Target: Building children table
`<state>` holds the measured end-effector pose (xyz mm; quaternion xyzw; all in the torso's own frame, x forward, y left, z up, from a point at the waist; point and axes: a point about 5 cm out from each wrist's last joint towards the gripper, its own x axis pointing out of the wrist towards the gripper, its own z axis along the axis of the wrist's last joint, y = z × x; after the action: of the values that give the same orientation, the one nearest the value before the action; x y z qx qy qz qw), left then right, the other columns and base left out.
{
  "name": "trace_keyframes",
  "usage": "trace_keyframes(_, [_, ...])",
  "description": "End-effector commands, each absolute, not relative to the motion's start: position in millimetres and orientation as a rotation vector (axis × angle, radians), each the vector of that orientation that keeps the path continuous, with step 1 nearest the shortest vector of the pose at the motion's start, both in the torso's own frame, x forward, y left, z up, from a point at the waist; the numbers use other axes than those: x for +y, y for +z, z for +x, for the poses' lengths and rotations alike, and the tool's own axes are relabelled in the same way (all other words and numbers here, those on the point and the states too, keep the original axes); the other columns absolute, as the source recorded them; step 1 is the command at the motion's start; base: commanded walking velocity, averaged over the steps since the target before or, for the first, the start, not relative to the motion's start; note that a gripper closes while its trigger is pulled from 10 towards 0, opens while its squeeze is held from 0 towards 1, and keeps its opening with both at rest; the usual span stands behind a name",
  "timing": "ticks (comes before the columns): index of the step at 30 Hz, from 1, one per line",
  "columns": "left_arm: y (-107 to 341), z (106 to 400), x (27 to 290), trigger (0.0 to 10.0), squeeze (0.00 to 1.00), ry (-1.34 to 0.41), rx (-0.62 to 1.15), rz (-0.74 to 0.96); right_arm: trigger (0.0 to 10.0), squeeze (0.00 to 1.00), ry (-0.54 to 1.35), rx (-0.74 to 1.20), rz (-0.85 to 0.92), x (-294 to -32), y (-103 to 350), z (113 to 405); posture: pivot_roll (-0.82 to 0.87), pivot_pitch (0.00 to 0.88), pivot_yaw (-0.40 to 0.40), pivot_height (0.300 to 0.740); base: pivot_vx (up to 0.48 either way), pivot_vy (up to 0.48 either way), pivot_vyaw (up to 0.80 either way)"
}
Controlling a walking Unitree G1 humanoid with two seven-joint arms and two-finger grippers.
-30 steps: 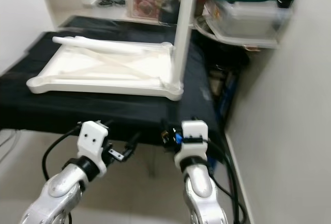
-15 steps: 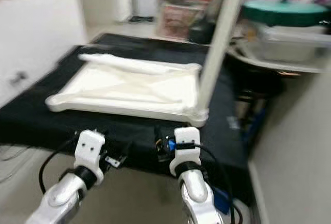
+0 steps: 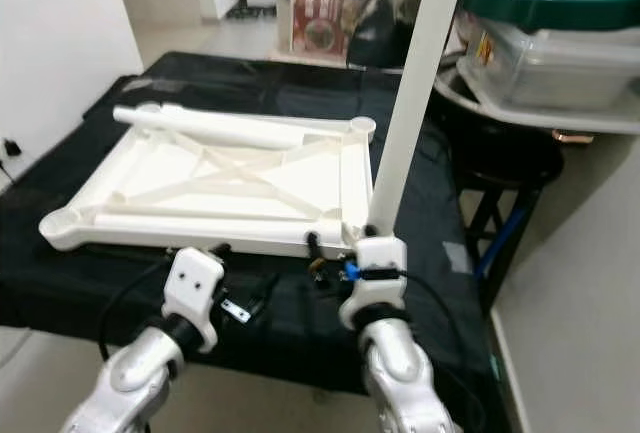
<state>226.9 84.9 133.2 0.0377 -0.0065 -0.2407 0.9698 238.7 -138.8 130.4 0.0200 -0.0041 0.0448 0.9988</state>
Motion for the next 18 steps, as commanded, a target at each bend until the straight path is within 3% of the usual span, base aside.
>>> trace_keyframes(1, [130,225,85,10.0,0.00,-0.487,-0.002,0.075,10.0,0.00,0.047,0.020,0.021,-146,127,237,0.12,0.029,-0.039,0.740,0.000,0.000,0.00])
trace_keyframes(15, [129,224,85,10.0,0.00,-0.498,0.009,0.071,10.0,0.00,0.035,0.004,0.085,-173,132,241,0.11,0.038,-0.039,0.740,0.000,0.000,0.00])
trace_keyframes(18, [128,224,84,10.0,0.00,-0.511,0.012,0.063,10.0,0.00,0.152,-0.008,0.071,-190,137,252,0.11,0.044,-0.034,0.740,0.000,0.000,0.00])
